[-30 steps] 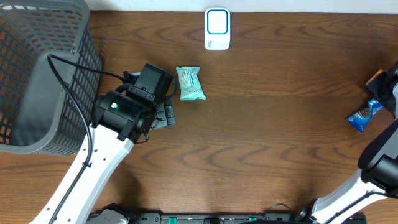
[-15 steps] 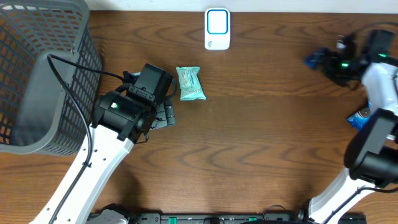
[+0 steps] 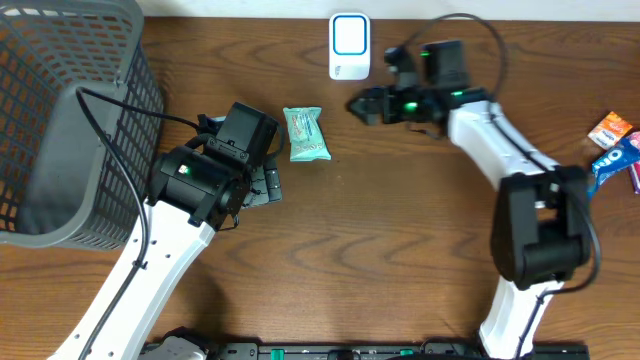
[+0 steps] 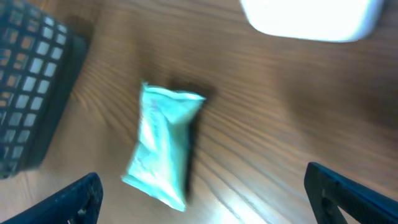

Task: Scan the item barcode
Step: 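Reach the right gripper left to the green wipes pack, then grasp the green wipes pack and lift it with the right gripper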

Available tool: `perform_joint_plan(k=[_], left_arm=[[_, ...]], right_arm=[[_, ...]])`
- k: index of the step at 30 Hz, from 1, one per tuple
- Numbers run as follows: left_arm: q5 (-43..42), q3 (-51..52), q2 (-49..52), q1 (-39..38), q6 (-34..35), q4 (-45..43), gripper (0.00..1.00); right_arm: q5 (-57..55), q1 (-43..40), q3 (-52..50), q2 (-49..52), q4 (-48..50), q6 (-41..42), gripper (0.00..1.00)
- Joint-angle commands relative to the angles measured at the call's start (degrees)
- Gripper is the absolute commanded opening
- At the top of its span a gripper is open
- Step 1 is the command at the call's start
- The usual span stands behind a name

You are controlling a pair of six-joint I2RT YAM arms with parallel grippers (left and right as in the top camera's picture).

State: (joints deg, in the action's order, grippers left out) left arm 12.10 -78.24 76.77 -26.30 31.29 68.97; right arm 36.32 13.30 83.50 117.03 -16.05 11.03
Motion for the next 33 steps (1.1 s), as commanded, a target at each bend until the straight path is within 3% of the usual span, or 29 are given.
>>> perform_joint_plan(k=[1, 8, 14, 24, 29, 33], left_arm=[[0.1, 0.1, 0.4, 0.2, 0.1, 0.2, 0.98], [0.1, 0.1, 0.4, 0.2, 0.1, 0.2, 0.98], [0.1, 0.1, 0.4, 0.2, 0.1, 0.2, 0.98], [0.1, 0.1, 0.4, 0.2, 0.1, 0.2, 0.98], [0.1, 0.1, 0.4, 0.2, 0.1, 0.2, 0.98], [0.1, 0.1, 0.4, 0.2, 0.1, 0.2, 0.98]], right_arm=[[-0.9, 3.1, -0.5, 3.9, 3.2, 7.5, 0.99], [-0.8, 7.5, -0.4, 10.5, 11.4, 18.0, 0.91], [1.7, 9.8, -0.4, 15.2, 16.8, 22.7, 0.74], [3.1, 9.8, 0.0, 15.7, 16.7, 22.7, 0.01], [2.9, 8.9, 0.3, 13.3, 16.0, 21.4, 0.01], [-7.6, 8.6, 0.3, 7.4, 8.2, 17.7, 0.01]])
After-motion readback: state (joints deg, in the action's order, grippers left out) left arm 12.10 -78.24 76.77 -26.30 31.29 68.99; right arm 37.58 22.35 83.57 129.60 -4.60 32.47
